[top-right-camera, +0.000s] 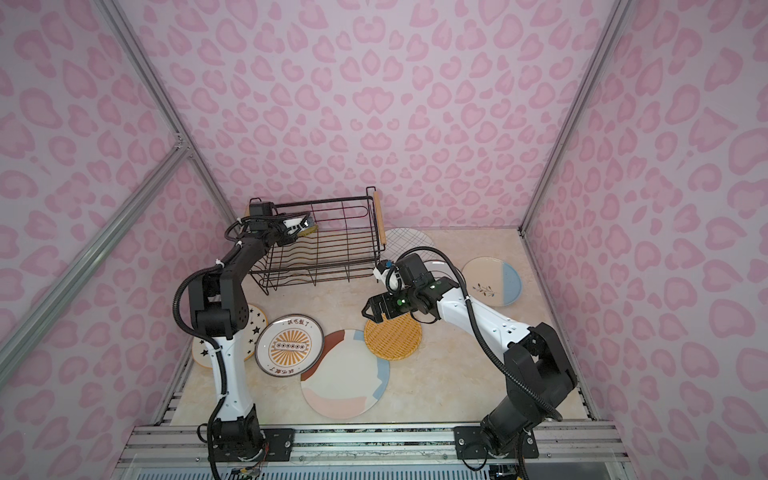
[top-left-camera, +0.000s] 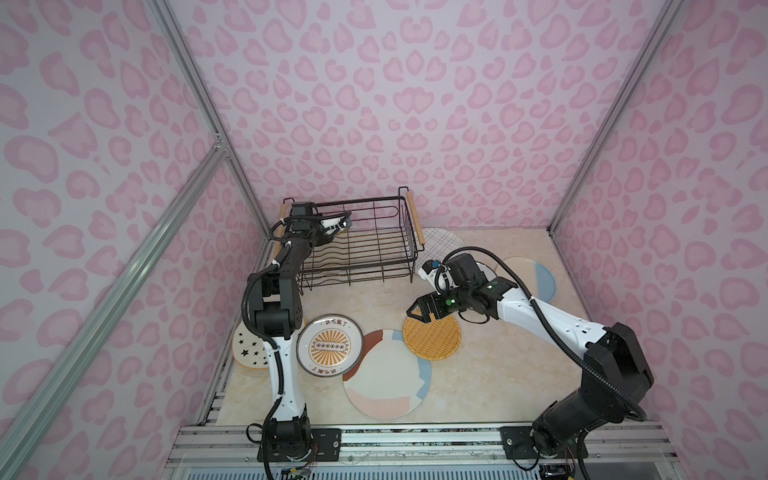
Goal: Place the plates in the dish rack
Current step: 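Lower the tray into a rack slot with the left gripper while the right arm approaches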
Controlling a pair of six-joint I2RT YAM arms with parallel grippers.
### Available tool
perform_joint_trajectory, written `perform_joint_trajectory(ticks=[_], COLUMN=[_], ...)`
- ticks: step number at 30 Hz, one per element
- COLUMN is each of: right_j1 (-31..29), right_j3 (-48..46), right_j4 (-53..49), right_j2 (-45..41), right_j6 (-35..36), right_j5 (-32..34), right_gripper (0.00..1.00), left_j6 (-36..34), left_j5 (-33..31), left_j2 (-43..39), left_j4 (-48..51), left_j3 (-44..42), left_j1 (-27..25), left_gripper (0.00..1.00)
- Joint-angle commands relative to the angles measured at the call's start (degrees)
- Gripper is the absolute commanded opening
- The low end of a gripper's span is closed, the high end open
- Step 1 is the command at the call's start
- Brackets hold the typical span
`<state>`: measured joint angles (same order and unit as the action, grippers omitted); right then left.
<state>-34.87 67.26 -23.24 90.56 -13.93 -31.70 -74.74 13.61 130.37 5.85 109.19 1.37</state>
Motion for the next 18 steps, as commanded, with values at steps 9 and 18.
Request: perform_joint_trajectory(ticks=[9, 18], right_j1=[-0.13, -0.12], right_j3=[-1.86, -1.61], right_j4=[3.75, 1.95], right_j2=[-2.14, -4.14], right_j6=[-1.75, -0.33], right_j5=[-0.39, 0.74], right_gripper=[0.98, 0.98], left_j6=[2.8, 6.55], left_j5=[-6.14, -11.86], left_j2=[0.74, 2.32], left_j4=[-12.57, -20.57], left_j3=[-3.73, -2.66], left_j1=[-1.6, -2.68], left_gripper=[0.23, 0.45])
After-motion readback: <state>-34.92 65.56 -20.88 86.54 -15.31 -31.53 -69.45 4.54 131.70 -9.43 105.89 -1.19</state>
